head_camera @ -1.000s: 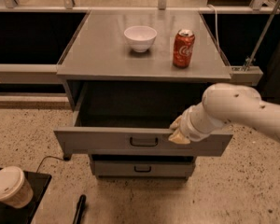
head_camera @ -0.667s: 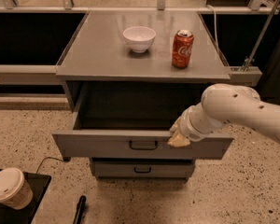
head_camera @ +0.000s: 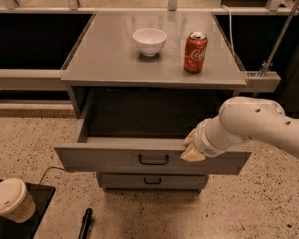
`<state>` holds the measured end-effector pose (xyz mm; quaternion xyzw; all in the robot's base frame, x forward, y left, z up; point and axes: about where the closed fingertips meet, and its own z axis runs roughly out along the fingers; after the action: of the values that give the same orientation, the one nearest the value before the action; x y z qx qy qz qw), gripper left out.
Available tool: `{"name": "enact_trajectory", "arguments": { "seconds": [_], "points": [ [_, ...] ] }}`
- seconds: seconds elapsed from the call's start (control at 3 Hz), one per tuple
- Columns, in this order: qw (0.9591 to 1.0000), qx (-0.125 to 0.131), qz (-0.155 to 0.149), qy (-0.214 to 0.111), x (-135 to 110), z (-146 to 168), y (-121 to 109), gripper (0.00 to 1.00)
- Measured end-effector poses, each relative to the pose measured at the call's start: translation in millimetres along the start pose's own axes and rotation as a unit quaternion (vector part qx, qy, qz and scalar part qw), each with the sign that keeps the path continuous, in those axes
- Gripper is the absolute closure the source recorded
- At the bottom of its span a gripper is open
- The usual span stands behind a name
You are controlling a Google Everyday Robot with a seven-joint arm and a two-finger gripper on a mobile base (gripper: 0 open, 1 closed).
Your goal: Open top drawer
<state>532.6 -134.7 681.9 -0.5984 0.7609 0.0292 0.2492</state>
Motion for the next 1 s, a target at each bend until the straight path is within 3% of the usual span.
{"name": "enact_trajectory", "arguments": {
  "seconds": [1.0],
  "points": [
    [1.0000,0.009,0.002,-0.004,8.2,-15.4,35.1,1.00]
  ]
}}
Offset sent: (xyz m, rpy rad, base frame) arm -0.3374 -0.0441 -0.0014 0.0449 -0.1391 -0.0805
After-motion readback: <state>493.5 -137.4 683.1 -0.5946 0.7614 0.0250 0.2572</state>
